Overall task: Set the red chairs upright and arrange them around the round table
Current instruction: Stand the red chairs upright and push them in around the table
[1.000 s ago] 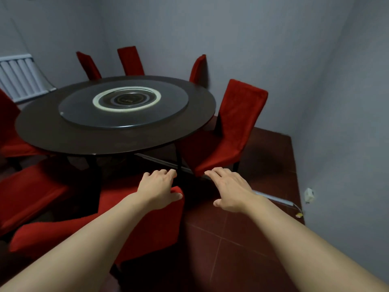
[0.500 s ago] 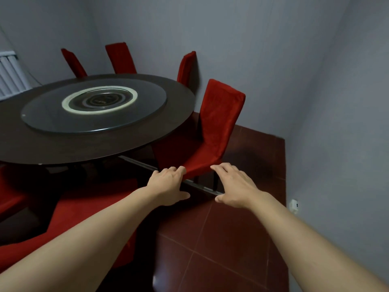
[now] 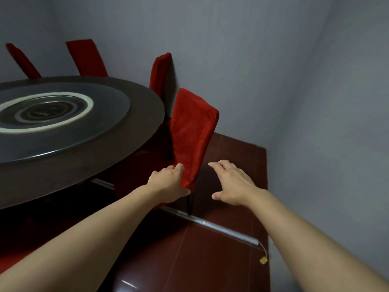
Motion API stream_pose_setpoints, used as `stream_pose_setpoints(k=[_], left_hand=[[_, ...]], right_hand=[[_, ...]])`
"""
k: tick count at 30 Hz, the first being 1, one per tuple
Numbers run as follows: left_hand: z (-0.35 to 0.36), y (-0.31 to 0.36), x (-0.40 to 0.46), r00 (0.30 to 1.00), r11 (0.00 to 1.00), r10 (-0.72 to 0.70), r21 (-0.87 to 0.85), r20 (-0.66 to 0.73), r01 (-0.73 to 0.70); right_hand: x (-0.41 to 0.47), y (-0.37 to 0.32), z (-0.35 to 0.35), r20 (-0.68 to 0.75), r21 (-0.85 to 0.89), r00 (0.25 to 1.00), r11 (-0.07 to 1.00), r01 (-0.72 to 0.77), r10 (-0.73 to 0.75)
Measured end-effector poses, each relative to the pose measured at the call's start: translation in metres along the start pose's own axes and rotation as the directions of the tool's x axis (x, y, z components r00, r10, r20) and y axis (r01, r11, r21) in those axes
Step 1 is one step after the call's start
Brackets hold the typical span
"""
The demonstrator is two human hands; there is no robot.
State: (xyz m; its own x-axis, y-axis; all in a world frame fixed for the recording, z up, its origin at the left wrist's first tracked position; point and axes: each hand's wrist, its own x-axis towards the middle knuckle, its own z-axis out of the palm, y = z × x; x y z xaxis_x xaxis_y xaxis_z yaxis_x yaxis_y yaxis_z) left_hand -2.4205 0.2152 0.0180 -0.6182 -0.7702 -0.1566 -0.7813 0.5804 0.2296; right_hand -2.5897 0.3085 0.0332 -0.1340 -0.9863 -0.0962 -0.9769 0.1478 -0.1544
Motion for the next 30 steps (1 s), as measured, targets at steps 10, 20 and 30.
stream_pose_setpoints(k=[10,20,30], left_hand=[[-0.027,0.028,0.175,0.997,0.997,-0.078,-0.003,-0.004,0.078],[-0.040,0.055,0.321,0.960,0.959,-0.281,-0.043,-0.011,0.280],[-0.065,0.014,0.443,0.919,0.916,-0.392,-0.100,-0.033,0.388]], right_hand=[[0.161,0.122,-0.030,0.035,-0.001,0.998,0.999,0.051,-0.051],[0.338,0.208,-0.057,0.075,-0.033,0.959,0.961,0.276,-0.273],[0.479,0.232,-0.076,0.087,-0.038,0.927,0.929,0.369,-0.365]])
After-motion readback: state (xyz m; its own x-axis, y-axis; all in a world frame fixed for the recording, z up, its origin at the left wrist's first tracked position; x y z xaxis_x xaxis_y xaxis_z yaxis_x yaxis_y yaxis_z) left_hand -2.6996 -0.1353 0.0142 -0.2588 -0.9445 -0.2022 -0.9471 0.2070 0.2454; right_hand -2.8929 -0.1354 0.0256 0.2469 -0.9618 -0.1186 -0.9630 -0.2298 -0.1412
